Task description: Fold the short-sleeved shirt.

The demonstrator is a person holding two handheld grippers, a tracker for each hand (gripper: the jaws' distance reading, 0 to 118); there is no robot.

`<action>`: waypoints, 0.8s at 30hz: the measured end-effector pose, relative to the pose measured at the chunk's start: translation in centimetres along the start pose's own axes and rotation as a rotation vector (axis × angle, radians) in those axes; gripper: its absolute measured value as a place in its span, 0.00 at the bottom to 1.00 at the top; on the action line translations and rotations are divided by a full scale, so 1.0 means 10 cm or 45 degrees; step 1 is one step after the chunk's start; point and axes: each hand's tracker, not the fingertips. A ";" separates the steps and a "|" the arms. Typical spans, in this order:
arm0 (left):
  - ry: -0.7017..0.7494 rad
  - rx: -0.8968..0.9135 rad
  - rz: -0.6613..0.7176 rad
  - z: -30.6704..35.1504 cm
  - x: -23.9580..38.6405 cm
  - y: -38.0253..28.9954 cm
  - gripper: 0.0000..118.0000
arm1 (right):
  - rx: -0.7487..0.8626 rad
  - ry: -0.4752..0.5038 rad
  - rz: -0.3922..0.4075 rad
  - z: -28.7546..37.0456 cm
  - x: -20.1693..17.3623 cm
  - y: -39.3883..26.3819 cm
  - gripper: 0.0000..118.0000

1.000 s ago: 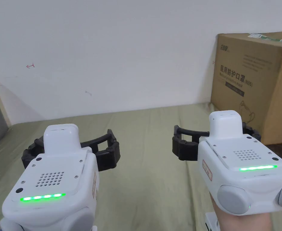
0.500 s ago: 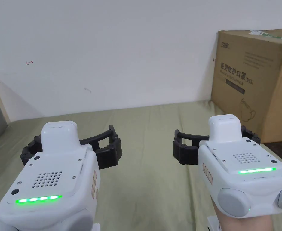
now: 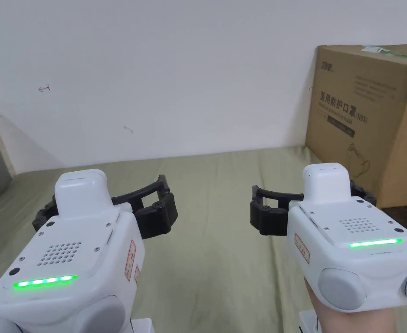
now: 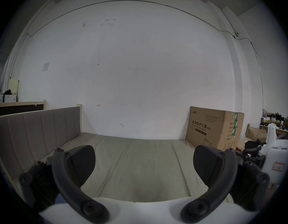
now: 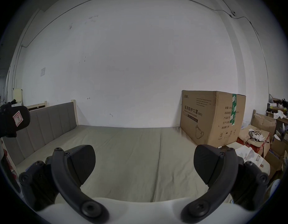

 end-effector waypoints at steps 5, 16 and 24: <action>-0.034 -0.027 0.077 0.00 -0.03 0.05 1.00 | -0.019 0.040 -0.016 0.00 -0.01 0.01 1.00; 0.007 -0.112 0.232 -0.10 -0.23 0.05 1.00 | -0.034 0.046 0.000 -0.03 -0.08 -0.02 1.00; 0.048 -0.108 0.317 -0.07 -0.33 0.00 1.00 | -0.030 0.044 0.001 -0.04 -0.09 -0.02 1.00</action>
